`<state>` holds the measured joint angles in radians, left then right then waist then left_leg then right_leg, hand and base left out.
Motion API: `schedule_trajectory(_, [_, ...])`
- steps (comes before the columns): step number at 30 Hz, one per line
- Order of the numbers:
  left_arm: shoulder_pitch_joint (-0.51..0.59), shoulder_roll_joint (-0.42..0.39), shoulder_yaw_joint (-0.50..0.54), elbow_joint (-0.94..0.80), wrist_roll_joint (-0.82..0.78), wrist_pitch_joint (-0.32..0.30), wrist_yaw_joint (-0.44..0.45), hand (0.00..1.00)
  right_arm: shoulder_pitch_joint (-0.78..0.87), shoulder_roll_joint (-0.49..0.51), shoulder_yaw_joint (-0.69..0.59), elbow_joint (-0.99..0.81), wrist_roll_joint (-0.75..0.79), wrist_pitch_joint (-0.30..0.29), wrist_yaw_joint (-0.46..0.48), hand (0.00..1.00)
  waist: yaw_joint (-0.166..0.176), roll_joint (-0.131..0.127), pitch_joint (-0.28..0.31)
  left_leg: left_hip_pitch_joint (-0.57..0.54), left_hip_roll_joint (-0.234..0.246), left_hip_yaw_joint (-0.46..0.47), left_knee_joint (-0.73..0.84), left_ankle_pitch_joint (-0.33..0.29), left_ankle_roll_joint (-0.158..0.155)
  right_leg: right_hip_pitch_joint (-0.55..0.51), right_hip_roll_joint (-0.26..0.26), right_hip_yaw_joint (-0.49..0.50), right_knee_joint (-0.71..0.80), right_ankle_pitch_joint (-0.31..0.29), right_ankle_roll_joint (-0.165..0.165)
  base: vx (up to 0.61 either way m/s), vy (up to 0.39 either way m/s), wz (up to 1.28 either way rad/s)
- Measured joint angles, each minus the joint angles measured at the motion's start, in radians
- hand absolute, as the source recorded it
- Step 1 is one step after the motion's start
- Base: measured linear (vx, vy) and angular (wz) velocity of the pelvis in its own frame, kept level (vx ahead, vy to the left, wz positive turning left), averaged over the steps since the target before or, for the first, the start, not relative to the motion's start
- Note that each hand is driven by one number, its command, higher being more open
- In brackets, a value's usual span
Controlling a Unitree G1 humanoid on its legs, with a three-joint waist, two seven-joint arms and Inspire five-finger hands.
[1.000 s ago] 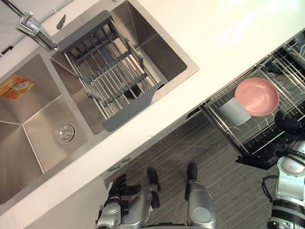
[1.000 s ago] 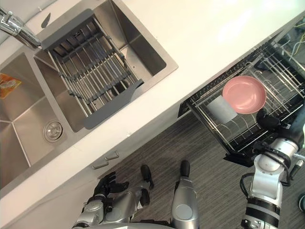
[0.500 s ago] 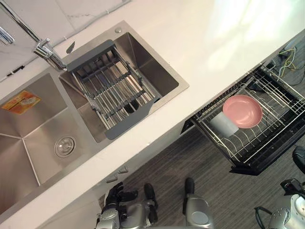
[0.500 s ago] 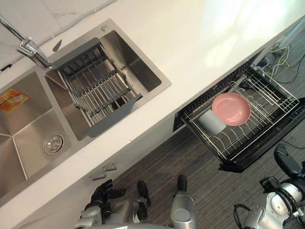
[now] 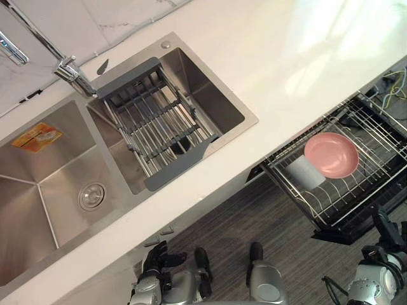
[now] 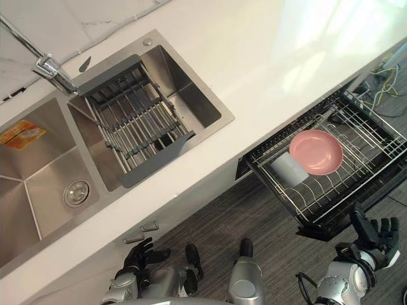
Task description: Walk over to the sink, pick up the cup, carry it to the dishwasher, place the cup inside the dishwasher, then close the dishwasher door
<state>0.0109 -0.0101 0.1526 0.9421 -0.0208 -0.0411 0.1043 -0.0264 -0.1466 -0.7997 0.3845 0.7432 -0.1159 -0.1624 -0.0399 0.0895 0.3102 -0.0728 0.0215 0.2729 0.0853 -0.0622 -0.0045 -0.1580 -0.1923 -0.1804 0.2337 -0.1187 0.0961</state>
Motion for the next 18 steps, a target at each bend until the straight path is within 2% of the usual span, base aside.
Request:
schedule_trajectory(7, [0.006, 0.007, -0.015, -0.001, -0.001, -0.01, -0.018, 0.9, 0.013, -0.058, 0.118, 0.004, 0.019, -0.015, 0.005, 0.9, -0.003, 0.002, -0.001, -0.006, -0.005, -0.016, 0.011, -0.002, -0.002, -0.009, -0.012, -0.011, 0.033, -0.019, 0.003, -0.02, 0.006, 0.06])
schedule_trajectory(13, [0.013, 0.025, -0.076, 0.008, 0.0, -0.016, -0.038, 0.9, 0.015, -0.12, 0.26, 0.006, 0.023, -0.028, 0.032, 0.9, -0.007, 0.018, -0.011, -0.025, -0.006, -0.041, 0.023, 0.006, -0.002, -0.017, -0.014, -0.031, 0.042, -0.018, 0.002, -0.05, -0.008, 0.09])
schedule_trajectory(18, [0.028, 0.043, -0.114, 0.014, -0.001, -0.02, -0.045, 0.9, -0.049, -0.171, 0.38, 0.043, 0.022, -0.044, 0.047, 0.9, -0.012, 0.029, -0.018, -0.054, -0.006, -0.077, 0.021, 0.027, -0.002, -0.017, -0.009, -0.057, 0.014, 0.005, -0.001, -0.02, -0.006, 0.18])
